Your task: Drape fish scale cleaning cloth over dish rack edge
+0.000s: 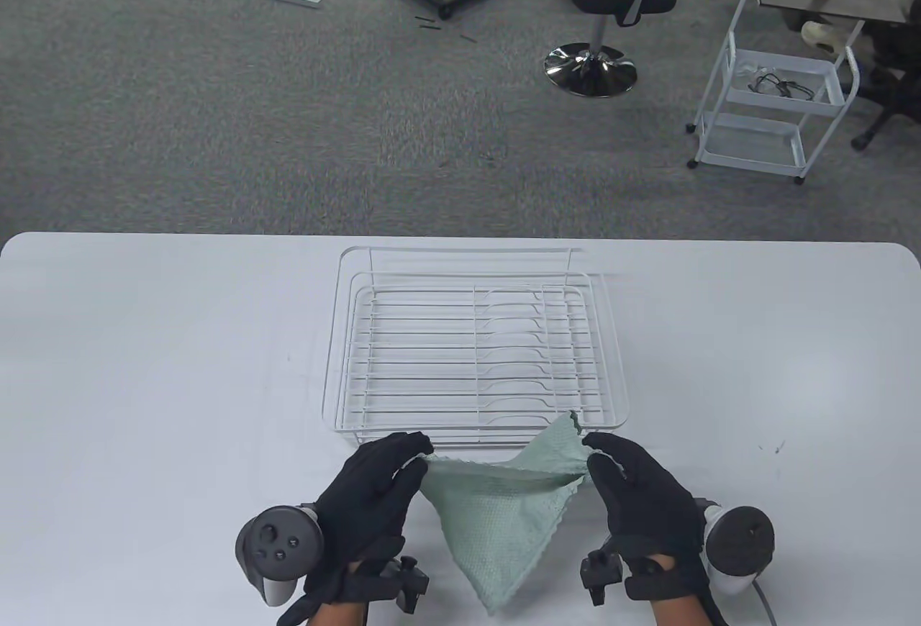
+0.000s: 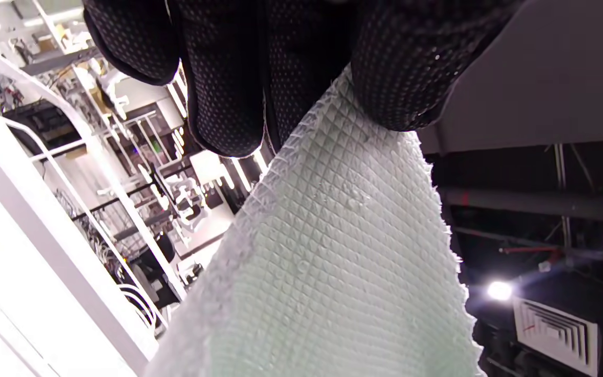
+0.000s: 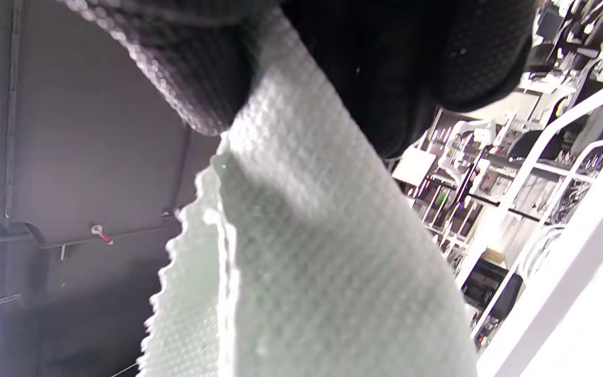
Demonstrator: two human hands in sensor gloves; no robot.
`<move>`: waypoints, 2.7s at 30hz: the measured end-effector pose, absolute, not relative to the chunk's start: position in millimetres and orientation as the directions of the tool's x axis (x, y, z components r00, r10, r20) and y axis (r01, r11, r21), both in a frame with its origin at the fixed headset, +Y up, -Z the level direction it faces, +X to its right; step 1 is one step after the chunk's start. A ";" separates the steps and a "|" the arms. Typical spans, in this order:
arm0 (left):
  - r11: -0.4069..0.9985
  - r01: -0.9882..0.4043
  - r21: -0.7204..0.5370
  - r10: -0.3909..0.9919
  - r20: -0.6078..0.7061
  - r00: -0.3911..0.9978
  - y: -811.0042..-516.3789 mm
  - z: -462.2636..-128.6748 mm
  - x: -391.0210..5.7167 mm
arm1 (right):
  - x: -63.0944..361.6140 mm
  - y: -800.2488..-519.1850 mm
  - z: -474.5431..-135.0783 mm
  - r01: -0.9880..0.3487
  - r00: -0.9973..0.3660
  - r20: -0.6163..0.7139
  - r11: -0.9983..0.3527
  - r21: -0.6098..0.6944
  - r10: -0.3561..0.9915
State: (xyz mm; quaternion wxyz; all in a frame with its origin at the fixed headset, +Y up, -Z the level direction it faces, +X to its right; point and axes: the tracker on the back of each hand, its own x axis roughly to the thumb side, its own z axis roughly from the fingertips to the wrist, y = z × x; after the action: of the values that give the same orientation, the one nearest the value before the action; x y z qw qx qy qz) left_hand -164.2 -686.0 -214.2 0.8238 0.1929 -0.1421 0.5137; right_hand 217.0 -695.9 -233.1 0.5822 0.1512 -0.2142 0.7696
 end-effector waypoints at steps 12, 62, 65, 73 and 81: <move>0.401 -0.884 0.238 0.759 0.455 0.467 -679.9 -208.6 -169.4 | 216.6 -684.8 -230.0 -0.941 -0.331 0.544 -0.317 -0.123 0.771; 0.966 -0.153 0.208 0.089 0.287 0.954 -641.2 -373.8 -154.1 | 168.6 -651.9 -385.0 -0.361 -0.926 0.151 -0.929 -0.080 0.347; 0.973 -0.141 0.180 0.089 0.273 0.958 -649.8 -390.5 -150.5 | 169.6 -659.6 -403.0 -0.351 -0.930 0.138 -0.934 -0.067 0.340; 0.992 -0.091 0.093 0.065 0.249 0.966 -654.5 -379.8 -161.0 | 211.1 -648.9 -391.0 -0.351 -0.928 0.185 -0.925 -0.143 0.324; 0.977 -0.147 0.154 0.120 0.177 0.977 -650.1 -285.2 -199.5 | 270.9 -639.1 -303.5 -0.209 -0.956 0.257 -0.945 -0.250 0.143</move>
State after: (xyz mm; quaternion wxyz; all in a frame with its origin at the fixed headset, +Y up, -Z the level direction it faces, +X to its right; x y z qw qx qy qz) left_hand -199.5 -650.1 -285.2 0.9907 0.0832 -0.0837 0.0674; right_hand 270.9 -639.1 -303.5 0.0900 0.1187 -0.1385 0.9791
